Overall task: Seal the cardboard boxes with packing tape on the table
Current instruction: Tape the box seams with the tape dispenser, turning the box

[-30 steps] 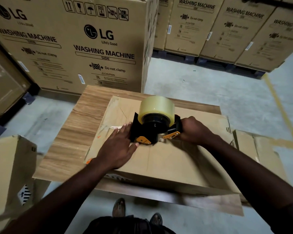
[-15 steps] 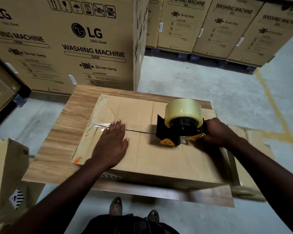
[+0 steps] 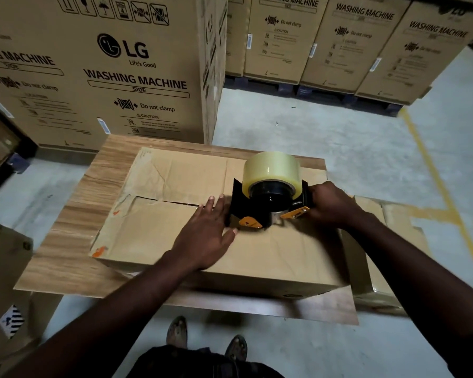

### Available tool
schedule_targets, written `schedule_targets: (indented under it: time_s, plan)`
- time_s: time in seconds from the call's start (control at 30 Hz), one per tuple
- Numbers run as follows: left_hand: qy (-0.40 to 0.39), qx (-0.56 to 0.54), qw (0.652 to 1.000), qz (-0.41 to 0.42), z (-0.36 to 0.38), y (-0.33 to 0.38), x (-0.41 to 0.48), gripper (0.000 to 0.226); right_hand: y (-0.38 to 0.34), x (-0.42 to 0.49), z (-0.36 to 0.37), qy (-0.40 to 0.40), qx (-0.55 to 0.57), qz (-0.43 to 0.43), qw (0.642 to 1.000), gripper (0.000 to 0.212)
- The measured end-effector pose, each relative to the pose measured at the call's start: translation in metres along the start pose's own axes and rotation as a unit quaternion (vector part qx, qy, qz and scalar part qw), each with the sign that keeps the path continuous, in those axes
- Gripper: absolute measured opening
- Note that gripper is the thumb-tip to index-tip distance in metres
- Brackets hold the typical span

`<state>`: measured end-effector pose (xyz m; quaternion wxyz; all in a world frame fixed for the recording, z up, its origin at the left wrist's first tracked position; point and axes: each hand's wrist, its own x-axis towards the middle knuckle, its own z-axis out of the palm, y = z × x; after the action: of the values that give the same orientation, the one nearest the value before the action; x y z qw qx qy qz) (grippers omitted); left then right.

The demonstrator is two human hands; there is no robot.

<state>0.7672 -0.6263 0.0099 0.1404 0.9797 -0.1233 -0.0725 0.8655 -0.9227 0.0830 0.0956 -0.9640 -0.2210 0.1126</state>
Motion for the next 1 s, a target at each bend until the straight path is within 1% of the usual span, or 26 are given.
schedule_targets:
  time_s: [0.1,0.17,0.27,0.37,0.43,0.5,0.57,0.63,0.73,0.77,0.9,1.0]
  plan:
    - [-0.004,0.009,1.000,-0.004,0.001,0.000,0.000,0.083,0.024,-0.014,-0.006,-0.002,-0.002,0.015,1.000,0.043]
    - [-0.004,0.013,1.000,-0.009,0.001,-0.001,0.000,0.085,0.046,-0.025,-0.006,0.007,0.008,0.009,1.000,0.048]
    - [0.005,0.010,1.000,-0.021,0.000,0.005,0.000,0.084,0.063,-0.038,-0.002,0.027,0.034,-0.018,0.999,0.043]
    - [0.002,0.027,0.997,-0.069,0.004,0.023,0.004,0.074,0.066,-0.039,0.007,0.046,0.051,-0.016,0.998,0.045]
    - [-0.007,0.018,0.995,-0.093,0.009,0.046,0.010,0.073,0.068,-0.038,0.011,0.052,0.044,-0.017,0.998,0.045]
    - [-0.015,0.004,0.998,-0.065,0.015,0.072,0.019,0.075,0.067,-0.037,0.011,0.056,0.041,-0.022,0.997,0.043]
    - [-0.018,0.012,1.000,-0.006,0.021,0.092,0.027,0.070,0.067,-0.037,0.011,0.061,0.048,-0.029,0.997,0.050]
    - [-0.021,0.023,0.999,0.027,0.024,0.097,0.031,0.068,0.068,-0.037,0.011,0.066,0.047,-0.036,0.996,0.057]
    - [-0.015,0.019,0.999,0.027,0.027,0.092,0.030,0.071,0.069,-0.039,0.012,0.077,0.038,-0.045,0.995,0.059]
    - [-0.015,0.018,0.999,0.027,0.027,0.091,0.029,0.071,0.071,-0.041,0.012,0.082,0.045,-0.037,0.995,0.057]
    - [-0.009,0.003,1.000,0.012,0.027,0.093,0.030,0.077,0.081,-0.050,0.003,0.074,0.077,0.043,0.993,0.040]
    - [-0.010,0.012,1.000,0.004,0.026,0.095,0.029,0.078,0.098,-0.063,-0.008,0.075,0.078,0.061,0.992,0.040]
